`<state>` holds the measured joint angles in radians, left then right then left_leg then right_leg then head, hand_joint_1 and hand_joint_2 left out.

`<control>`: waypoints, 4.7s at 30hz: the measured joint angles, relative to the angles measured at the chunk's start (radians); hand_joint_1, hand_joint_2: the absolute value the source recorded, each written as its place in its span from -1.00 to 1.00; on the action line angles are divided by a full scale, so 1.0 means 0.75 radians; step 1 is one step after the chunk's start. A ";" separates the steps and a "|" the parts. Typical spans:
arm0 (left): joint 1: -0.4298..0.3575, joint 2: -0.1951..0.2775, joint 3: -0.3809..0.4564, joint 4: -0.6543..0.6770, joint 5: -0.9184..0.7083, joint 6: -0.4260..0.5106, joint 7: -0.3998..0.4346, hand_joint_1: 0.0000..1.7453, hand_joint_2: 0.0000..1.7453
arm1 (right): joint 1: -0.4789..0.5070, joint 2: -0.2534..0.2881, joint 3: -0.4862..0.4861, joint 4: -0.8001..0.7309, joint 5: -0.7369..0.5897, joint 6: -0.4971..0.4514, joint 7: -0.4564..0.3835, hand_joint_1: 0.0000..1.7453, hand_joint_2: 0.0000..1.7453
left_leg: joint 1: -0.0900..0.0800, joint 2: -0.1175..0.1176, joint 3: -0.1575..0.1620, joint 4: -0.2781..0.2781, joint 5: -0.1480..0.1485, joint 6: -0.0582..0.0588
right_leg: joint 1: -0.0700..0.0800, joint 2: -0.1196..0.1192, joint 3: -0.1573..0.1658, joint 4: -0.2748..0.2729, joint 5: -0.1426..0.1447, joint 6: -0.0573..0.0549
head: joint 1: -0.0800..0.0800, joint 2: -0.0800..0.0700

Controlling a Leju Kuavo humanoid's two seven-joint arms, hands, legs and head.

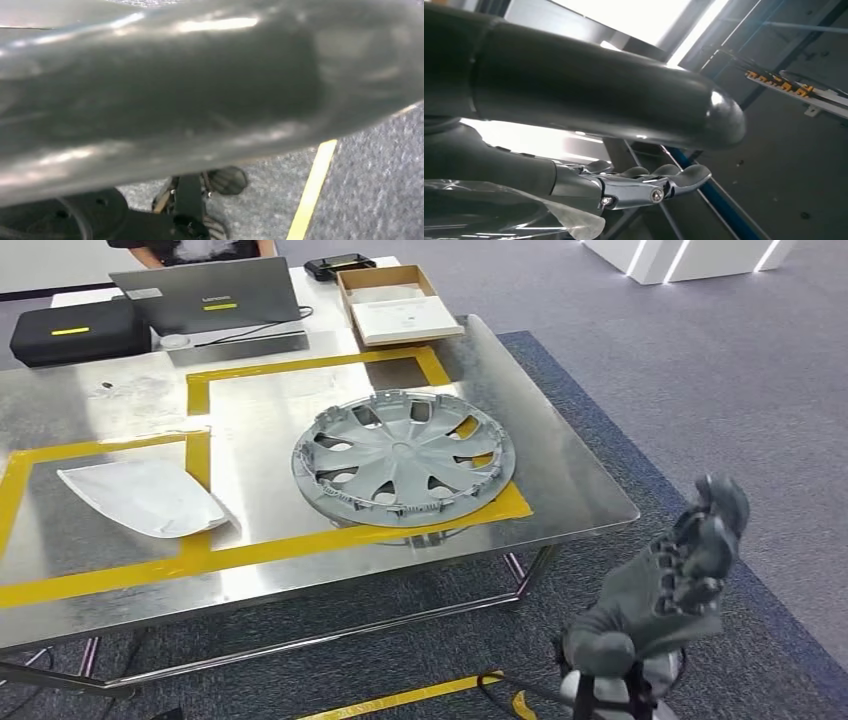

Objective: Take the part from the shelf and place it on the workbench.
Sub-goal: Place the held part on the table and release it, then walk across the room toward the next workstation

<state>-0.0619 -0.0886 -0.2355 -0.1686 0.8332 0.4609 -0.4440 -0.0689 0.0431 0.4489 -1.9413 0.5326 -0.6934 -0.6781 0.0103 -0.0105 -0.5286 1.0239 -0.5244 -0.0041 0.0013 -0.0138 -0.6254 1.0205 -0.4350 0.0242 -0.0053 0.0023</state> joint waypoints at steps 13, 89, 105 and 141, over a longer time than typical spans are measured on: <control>-0.004 -0.006 0.029 -0.001 -0.026 -0.006 0.008 -1.00 -1.00 | 0.348 -0.048 -0.076 -0.098 -0.045 -0.002 0.003 -1.00 -1.00 | -0.003 0.023 -0.169 -0.002 0.164 0.019 | -0.018 0.019 0.227 0.005 -0.183 0.037 | 0.006 0.000; -0.015 -0.077 -0.114 0.000 -0.290 0.029 0.134 -1.00 -1.00 | 0.054 0.196 -1.102 2.315 -0.089 0.198 0.862 -1.00 -1.00 | -0.014 -0.057 -0.035 0.052 0.076 0.024 | -0.003 0.108 0.217 -0.073 -0.124 -0.034 | 0.023 0.000; -0.007 -0.045 -0.039 0.001 -0.153 0.206 0.152 -1.00 -1.00 | 0.030 0.178 -1.296 2.312 -0.346 0.241 0.525 -1.00 -1.00 | -0.010 0.091 0.009 -0.065 0.063 0.036 | -0.016 -0.028 0.044 0.137 -0.173 0.033 | 0.040 0.000; 0.027 -0.111 0.414 -0.013 0.060 0.256 0.163 -1.00 -1.00 | -0.005 0.140 -1.571 2.312 -0.463 0.478 0.406 -1.00 -1.00 | -0.018 0.145 0.013 -0.023 0.019 0.007 | 0.001 -0.027 0.102 -0.049 -0.054 -0.031 | 0.050 0.000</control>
<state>-0.0417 -0.1719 0.0752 -0.1781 0.8781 0.6531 -0.3221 -0.0724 0.1483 -0.7291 -0.2075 0.1850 -0.3349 -0.3739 -0.0034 0.0981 -0.5185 1.0064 -0.5104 0.0012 0.0023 -0.0342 -0.5486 0.9840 -0.4755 0.0012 0.0319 0.0023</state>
